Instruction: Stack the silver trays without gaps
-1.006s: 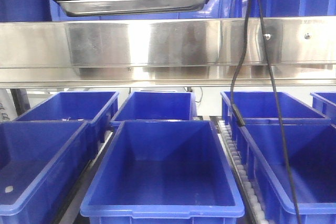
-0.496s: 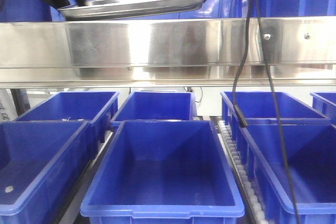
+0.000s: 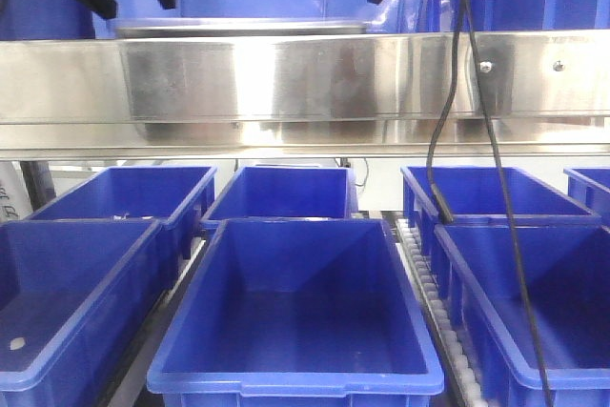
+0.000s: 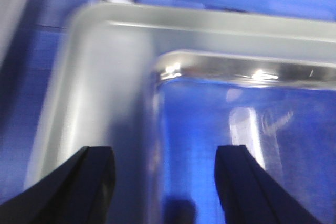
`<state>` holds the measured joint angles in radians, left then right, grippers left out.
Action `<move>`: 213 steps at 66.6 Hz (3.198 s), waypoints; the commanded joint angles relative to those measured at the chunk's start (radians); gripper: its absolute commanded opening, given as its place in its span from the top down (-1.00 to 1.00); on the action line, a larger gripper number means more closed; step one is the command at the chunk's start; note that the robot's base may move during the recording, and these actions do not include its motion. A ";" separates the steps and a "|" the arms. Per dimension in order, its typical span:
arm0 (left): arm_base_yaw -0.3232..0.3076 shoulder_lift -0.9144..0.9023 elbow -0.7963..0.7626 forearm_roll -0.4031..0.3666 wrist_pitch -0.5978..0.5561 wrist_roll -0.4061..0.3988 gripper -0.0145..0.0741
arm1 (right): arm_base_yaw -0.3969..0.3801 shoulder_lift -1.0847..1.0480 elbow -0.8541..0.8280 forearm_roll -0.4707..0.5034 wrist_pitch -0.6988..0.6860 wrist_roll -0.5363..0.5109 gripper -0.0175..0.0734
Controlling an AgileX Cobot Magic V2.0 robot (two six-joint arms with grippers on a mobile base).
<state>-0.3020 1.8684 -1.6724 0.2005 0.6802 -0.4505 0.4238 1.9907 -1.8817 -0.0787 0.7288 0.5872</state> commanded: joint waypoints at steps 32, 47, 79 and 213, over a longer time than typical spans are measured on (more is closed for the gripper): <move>-0.019 -0.158 -0.009 -0.016 0.104 0.004 0.64 | 0.001 -0.135 -0.013 0.003 0.045 -0.015 0.65; -0.032 -0.270 0.067 -0.059 0.074 0.006 0.64 | 0.063 -0.194 -0.011 0.003 0.102 -0.166 0.65; -0.165 -0.641 0.590 -0.041 -0.379 0.006 0.64 | 0.184 -0.414 0.187 0.003 -0.071 -0.358 0.65; -0.169 -1.367 1.171 0.235 -0.617 0.006 0.64 | 0.099 -1.480 1.272 -0.087 -0.589 -0.385 0.65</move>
<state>-0.4642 0.5063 -0.5025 0.4348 0.0848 -0.4463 0.5752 0.5387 -0.6221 -0.1654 0.1720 0.2290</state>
